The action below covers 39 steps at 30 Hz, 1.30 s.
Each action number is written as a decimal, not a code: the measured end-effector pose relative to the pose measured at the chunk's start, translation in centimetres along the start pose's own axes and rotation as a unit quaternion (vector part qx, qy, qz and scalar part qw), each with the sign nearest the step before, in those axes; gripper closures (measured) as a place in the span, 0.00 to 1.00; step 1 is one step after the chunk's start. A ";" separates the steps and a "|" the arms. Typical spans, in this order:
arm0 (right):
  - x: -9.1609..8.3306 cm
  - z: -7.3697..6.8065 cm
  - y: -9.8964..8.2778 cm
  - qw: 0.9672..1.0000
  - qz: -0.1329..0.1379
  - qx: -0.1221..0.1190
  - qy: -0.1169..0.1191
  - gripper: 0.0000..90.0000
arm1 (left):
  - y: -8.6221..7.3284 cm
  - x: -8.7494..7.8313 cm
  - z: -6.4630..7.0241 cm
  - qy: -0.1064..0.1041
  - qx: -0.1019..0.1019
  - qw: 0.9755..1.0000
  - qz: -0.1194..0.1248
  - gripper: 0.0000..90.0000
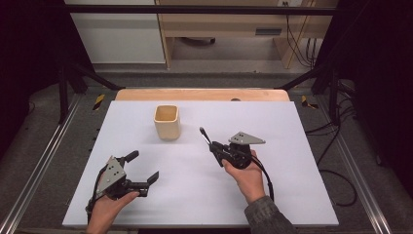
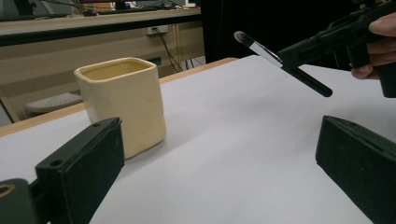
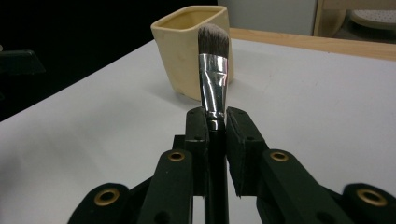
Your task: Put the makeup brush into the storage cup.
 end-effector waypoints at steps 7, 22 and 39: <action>-0.2 -0.3 0.9 1.000 0.025 -0.005 0.001 0.88 | 0.5 0.5 1.7 -0.015 -0.008 1.000 0.005 0.01; -0.4 -1.6 1.3 0.999 0.046 -0.020 0.002 0.88 | 0.9 0.8 2.5 -0.020 -0.037 0.999 0.011 0.01; 1.3 -2.5 1.0 0.998 0.046 -0.037 0.006 0.88 | 0.6 2.2 4.2 -0.032 -0.026 0.999 -0.008 0.02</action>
Point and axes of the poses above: each handheld gripper's, and its own axes: x roughly forward along the jaws, y roughly out of its top, z roughly to its right, the point moved 10 cm from there along x, roughly forward along the jaws, and after that the axes turned 10 degrees about y, right-handed, at the moved point
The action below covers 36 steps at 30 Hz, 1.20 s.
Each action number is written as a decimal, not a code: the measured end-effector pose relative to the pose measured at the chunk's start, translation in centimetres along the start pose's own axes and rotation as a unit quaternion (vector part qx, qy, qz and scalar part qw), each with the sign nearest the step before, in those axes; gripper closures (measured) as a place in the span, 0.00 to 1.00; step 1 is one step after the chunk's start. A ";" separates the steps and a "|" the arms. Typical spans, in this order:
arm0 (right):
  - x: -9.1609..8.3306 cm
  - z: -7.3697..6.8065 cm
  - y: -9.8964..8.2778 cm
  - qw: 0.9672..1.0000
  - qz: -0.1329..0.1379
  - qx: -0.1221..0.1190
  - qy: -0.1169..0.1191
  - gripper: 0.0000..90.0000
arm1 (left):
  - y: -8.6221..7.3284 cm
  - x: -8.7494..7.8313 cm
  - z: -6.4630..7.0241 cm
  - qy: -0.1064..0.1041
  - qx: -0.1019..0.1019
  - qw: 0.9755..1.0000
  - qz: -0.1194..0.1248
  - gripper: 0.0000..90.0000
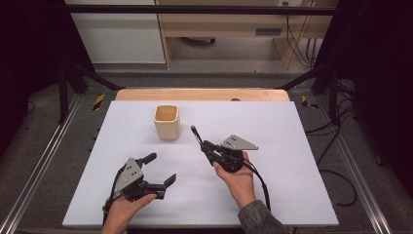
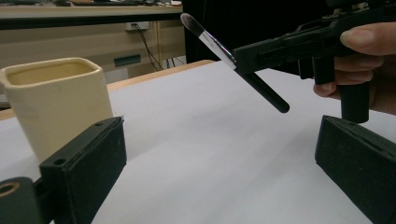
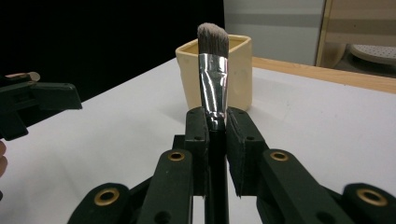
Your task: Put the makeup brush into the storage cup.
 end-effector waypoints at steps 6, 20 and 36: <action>0.3 -0.6 0.2 1.000 0.004 0.000 0.006 0.88 | -0.3 0.9 1.0 -0.005 -0.002 1.000 -0.009 0.02; 0.9 -1.9 0.5 1.000 0.010 -0.009 0.016 0.88 | -0.9 3.9 3.2 -0.026 -0.027 0.999 -0.033 0.09; 1.1 -2.6 0.6 1.000 0.013 -0.014 0.019 0.88 | -0.8 6.0 4.4 -0.035 -0.049 0.997 -0.050 0.17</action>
Point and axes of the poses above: each handheld gripper's, and its own axes: x roughly forward along the jaws, y roughly out of its top, z roughly to its right, the point moved 10 cm from there along x, roughly forward along the jaws, and after that the axes turned 10 degrees about y, right-handed, at the moved point
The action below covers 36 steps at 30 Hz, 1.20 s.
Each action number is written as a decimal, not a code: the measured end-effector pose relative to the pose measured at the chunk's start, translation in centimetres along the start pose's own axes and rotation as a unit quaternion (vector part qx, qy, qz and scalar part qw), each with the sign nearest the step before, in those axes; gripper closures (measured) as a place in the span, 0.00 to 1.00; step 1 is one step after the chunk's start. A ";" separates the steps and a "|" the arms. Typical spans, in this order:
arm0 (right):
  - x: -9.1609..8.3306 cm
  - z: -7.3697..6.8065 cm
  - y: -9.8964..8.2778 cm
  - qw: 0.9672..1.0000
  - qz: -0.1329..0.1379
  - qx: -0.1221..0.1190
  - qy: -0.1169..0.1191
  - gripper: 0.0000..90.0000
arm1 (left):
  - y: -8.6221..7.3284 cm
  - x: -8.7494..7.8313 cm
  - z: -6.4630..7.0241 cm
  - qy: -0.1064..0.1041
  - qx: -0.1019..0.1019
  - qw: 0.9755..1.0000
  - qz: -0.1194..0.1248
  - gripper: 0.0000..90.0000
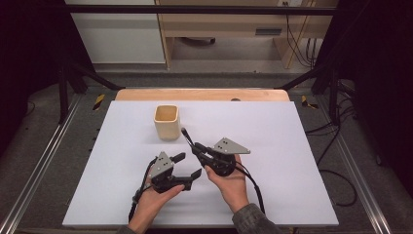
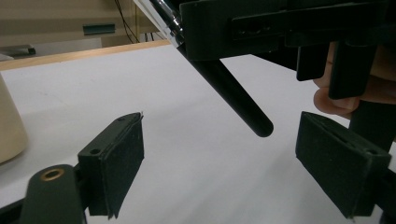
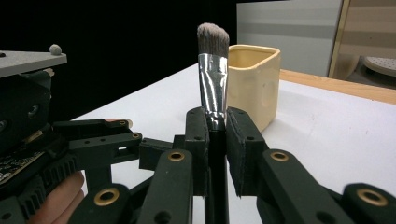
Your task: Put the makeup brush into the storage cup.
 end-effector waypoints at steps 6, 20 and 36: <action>0.1 -0.1 -0.1 1.000 0.000 0.000 0.000 0.88 | 0.1 0.3 0.3 -0.001 0.005 1.000 -0.005 0.21; 0.2 -0.2 -0.1 1.000 0.000 -0.005 0.001 0.88 | 0.4 0.8 0.6 0.003 0.010 1.000 -0.012 0.33; 0.5 -0.4 -0.4 1.000 -0.002 -0.004 0.005 0.88 | 0.5 0.9 0.5 0.004 0.004 1.000 -0.014 0.45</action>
Point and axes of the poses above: each handheld gripper's, and its own axes: x roughly forward along the jaws, y roughly out of its top, z roughly to its right, the point moved 10 cm from there along x, roughly forward along the jaws, and after that the axes turned 10 degrees about y, right-handed, at the moved point
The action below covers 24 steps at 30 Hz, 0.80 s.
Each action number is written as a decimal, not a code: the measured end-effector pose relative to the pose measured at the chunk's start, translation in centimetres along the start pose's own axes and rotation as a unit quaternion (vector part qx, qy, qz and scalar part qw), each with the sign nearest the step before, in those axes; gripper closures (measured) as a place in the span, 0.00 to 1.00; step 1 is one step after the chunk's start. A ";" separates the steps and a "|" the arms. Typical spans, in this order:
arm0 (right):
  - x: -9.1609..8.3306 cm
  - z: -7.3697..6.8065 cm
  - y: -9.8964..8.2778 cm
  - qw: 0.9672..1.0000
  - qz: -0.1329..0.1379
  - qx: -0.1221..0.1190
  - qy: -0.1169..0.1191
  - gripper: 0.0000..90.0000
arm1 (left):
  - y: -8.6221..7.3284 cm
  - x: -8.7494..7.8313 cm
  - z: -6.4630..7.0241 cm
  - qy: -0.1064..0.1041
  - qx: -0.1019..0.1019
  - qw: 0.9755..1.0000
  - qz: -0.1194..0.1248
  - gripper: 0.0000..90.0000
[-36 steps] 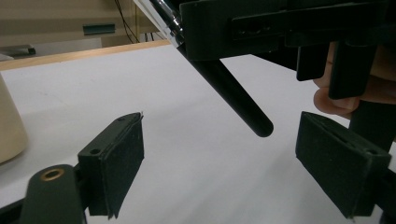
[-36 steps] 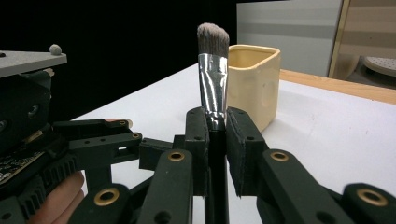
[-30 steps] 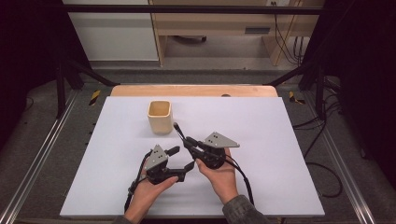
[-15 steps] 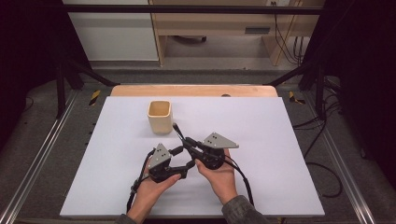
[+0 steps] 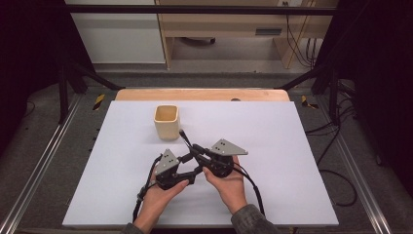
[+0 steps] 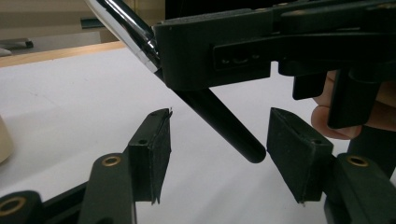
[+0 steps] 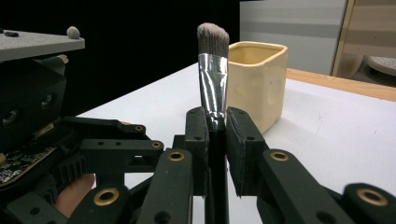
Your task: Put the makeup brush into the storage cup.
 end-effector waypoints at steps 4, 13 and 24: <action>0.0 0.0 0.0 1.000 0.000 -0.001 0.002 0.88 | 0.0 0.1 -0.1 0.001 0.000 1.000 -0.001 0.47; 0.1 -0.1 -0.2 1.000 -0.004 0.003 0.003 0.88 | 0.0 0.1 -0.1 0.006 0.011 1.000 -0.001 0.60; 0.1 -0.2 -0.1 1.000 -0.001 0.008 0.007 0.88 | 0.0 0.0 -0.3 0.014 0.014 1.000 0.001 0.69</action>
Point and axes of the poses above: each handheld gripper's, and its own axes: x roughly forward along the jaws, y roughly out of its top, z roughly to its right, the point moved 10 cm from there along x, roughly forward along the jaws, and after that the axes turned 10 degrees about y, right-handed, at the moved point
